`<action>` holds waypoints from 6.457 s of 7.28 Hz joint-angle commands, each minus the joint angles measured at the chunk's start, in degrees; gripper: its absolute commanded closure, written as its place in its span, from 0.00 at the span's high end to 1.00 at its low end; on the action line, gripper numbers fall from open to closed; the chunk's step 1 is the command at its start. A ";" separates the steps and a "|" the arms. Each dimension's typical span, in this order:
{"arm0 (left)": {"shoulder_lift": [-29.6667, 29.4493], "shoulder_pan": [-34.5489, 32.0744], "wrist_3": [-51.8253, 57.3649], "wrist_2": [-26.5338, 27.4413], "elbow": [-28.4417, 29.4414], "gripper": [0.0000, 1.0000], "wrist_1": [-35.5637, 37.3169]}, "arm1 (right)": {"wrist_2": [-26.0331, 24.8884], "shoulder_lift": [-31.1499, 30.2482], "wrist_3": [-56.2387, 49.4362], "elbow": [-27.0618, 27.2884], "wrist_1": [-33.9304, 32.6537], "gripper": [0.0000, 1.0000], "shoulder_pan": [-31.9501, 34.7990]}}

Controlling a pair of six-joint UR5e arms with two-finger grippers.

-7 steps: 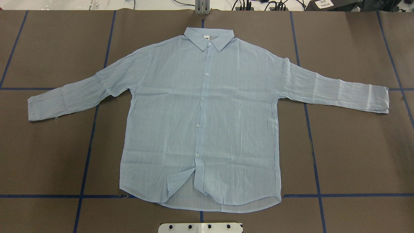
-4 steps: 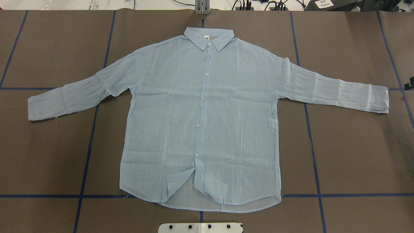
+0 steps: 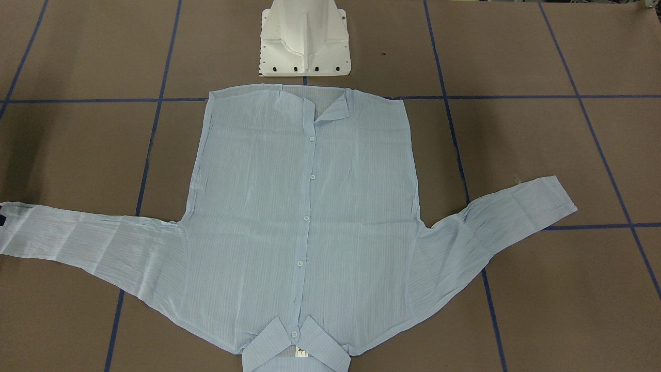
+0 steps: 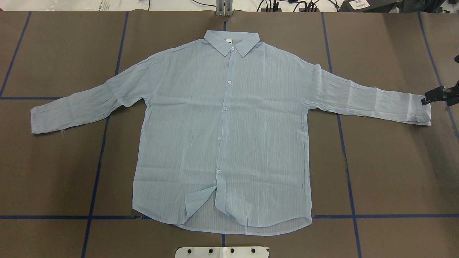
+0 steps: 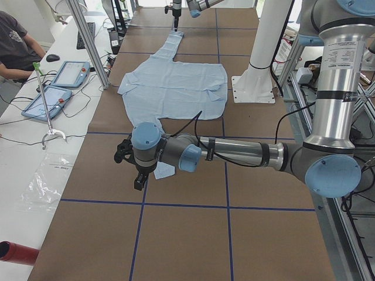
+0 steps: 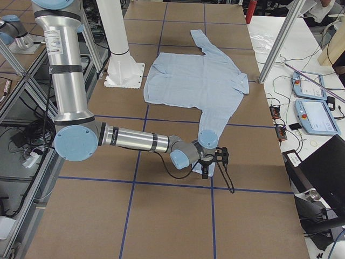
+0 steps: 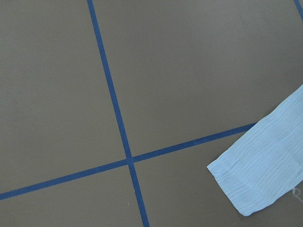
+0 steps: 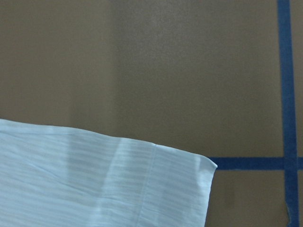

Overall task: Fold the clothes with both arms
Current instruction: 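Lower the right gripper and grasp the cuff of the nearest sleeve, then lift the sleeve with the right gripper and carry it across the shirt body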

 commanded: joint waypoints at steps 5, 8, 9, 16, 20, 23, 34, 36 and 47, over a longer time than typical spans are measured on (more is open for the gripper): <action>-0.26 0.06 -0.06 -0.36 -0.10 1.00 -0.11 | -0.02 1.85 -0.32 -3.08 -0.70 0.73 -0.77; -0.35 0.06 -0.06 -0.36 -0.02 1.00 -0.11 | 0.07 1.86 -0.32 -3.26 -0.79 0.66 -0.69; -0.35 0.06 -0.06 -0.36 -0.02 1.00 -0.11 | 0.07 1.86 -0.32 -3.26 -0.79 0.66 -0.69; -0.43 0.06 -0.06 -0.36 0.07 0.99 -0.11 | -0.02 1.41 0.21 -3.17 -0.70 0.28 -0.42; -0.35 0.06 -0.06 -0.27 0.07 0.99 -0.02 | 0.33 1.94 0.21 -1.60 -0.70 0.00 1.24; -0.35 0.06 -0.06 -0.27 0.42 0.99 -0.11 | 0.59 1.86 0.91 7.51 -0.62 0.00 1.77; -0.35 -0.03 0.03 -0.10 6.66 0.99 -6.35 | -15.98 44.26 34.41 5.42 -3.34 0.00 -24.03; -0.43 -0.03 -0.06 -0.01 6.84 0.99 -6.35 | -18.03 50.35 32.05 -5.77 -3.17 0.00 -27.39; -0.18 3.02 -19.48 6.64 9.83 0.98 -20.88 | -29.64 63.23 30.20 -17.12 -13.28 0.99 -33.56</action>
